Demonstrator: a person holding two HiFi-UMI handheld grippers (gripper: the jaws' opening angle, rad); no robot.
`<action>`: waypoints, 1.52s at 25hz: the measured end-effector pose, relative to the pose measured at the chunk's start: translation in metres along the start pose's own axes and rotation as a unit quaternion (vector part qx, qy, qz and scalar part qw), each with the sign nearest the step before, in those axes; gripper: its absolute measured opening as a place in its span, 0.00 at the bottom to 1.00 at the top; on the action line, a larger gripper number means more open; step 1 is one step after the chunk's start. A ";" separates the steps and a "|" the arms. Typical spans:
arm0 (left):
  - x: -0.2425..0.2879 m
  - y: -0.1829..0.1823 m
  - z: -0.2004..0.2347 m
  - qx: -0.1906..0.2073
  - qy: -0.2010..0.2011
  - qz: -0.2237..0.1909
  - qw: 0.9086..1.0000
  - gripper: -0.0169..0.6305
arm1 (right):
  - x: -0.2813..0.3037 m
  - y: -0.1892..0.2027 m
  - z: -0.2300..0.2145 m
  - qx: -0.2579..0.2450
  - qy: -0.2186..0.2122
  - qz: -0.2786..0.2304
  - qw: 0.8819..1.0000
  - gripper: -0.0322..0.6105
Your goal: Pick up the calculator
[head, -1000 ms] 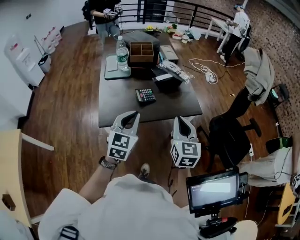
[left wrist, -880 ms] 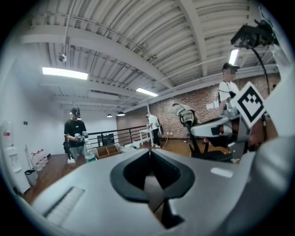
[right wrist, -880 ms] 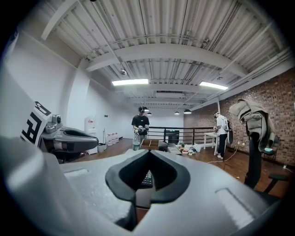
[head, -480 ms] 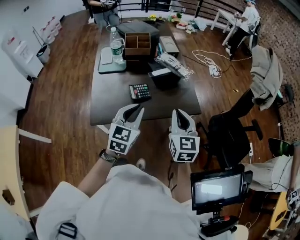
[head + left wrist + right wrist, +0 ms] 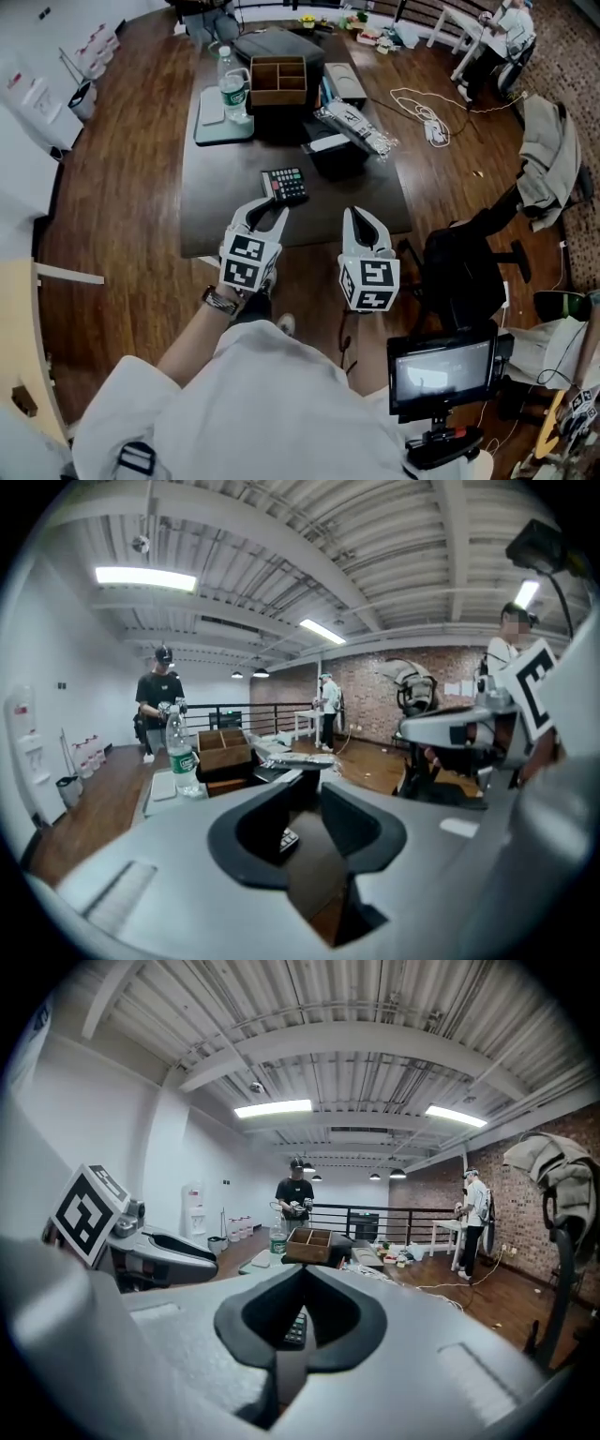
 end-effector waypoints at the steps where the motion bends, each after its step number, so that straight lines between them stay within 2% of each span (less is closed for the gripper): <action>1: 0.009 0.004 0.006 -0.006 0.005 0.007 1.000 0.23 | 0.009 0.000 0.001 -0.006 -0.004 0.003 1.000 0.05; 3: 0.028 0.012 0.020 -0.010 0.013 0.025 1.000 0.28 | 0.030 0.001 0.004 -0.027 -0.016 0.016 0.999 0.05; 7: 0.066 0.025 0.051 -0.026 0.016 0.056 0.998 0.29 | 0.069 0.000 0.015 -0.072 -0.040 0.050 0.995 0.05; 12: 0.103 0.042 0.090 -0.093 0.018 0.088 0.992 0.30 | 0.109 0.004 0.014 -0.062 -0.050 0.098 0.992 0.05; 17: 0.137 0.070 0.118 -0.145 0.015 0.137 0.980 0.30 | 0.144 0.019 0.011 -0.043 -0.057 0.140 0.987 0.10; 24: 0.168 0.098 0.131 -0.149 0.012 0.195 0.969 0.32 | 0.186 0.040 0.013 -0.038 -0.073 0.189 0.979 0.11; 29: 0.184 0.121 0.131 -0.158 0.026 0.233 0.959 0.32 | 0.206 0.068 0.020 -0.074 -0.073 0.222 0.969 0.11; 33: 0.193 0.129 0.137 -0.208 0.039 0.240 0.947 0.32 | 0.224 0.085 0.022 -0.051 -0.090 0.240 0.965 0.11; 38: 0.201 0.143 0.139 -0.256 0.066 0.249 0.932 0.32 | 0.241 0.107 0.022 -0.066 -0.094 0.270 0.956 0.11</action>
Point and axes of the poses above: the fingertips, and each gripper's own axes: x forward along the fingers, z to its left, y out of its underside, the point moved 4 cm from there along -x, backward along the fingers, and after that the axes turned 7 degrees about z, right-handed, at the moved point
